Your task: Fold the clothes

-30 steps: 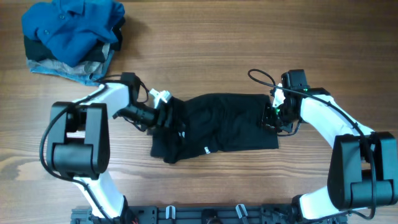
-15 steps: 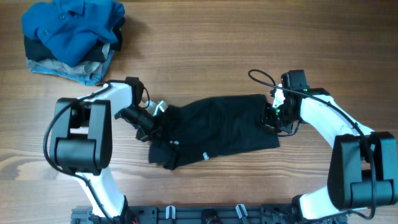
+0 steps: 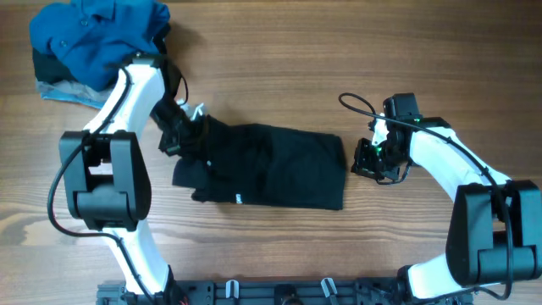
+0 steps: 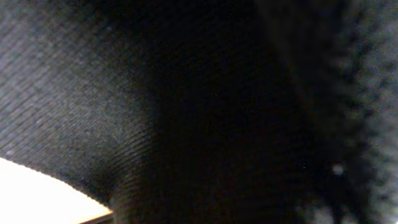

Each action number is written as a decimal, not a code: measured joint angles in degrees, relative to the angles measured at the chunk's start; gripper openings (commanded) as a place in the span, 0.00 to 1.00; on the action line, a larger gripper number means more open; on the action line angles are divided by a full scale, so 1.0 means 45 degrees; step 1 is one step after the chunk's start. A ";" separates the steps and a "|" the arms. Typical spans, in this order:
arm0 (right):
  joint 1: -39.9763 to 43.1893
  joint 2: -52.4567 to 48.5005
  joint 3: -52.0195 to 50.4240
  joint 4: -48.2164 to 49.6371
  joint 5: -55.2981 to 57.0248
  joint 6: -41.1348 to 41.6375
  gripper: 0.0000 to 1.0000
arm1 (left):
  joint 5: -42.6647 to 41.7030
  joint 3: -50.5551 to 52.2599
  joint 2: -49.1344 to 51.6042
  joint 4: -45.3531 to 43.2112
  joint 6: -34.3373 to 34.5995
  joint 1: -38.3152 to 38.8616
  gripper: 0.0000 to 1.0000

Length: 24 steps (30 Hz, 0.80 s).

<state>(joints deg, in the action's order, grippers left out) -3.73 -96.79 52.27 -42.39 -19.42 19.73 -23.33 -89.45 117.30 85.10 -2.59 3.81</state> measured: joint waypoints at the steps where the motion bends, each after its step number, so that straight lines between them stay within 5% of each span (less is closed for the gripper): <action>1: 0.0010 0.0000 0.0000 -0.0019 0.0073 0.0044 0.13 | 0.0034 -0.0282 0.0000 0.0073 0.0044 0.0204 0.04; 9: 0.0160 0.0000 0.0000 -0.0107 0.1200 0.0476 0.14 | 0.0136 -0.0714 0.0000 -0.0515 0.0733 0.2662 0.04; 18: 0.1316 0.0000 0.0005 -0.0185 0.1472 0.0568 0.14 | 0.0223 -0.0724 0.0000 -0.2875 0.2516 0.5338 0.19; 21: 0.1831 0.0005 0.0005 -0.0330 0.1477 0.0568 0.15 | 0.0238 -0.0733 0.0000 -0.3861 0.3249 0.6159 0.33; 24: 0.1972 0.0000 0.0015 -0.0413 0.1477 0.0563 0.19 | 0.0228 -0.0733 0.0000 -0.4673 0.3983 0.6907 0.62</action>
<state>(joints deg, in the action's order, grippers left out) 5.15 -96.79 52.34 -44.25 -12.78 22.26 -22.31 -92.75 117.30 64.07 15.33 34.89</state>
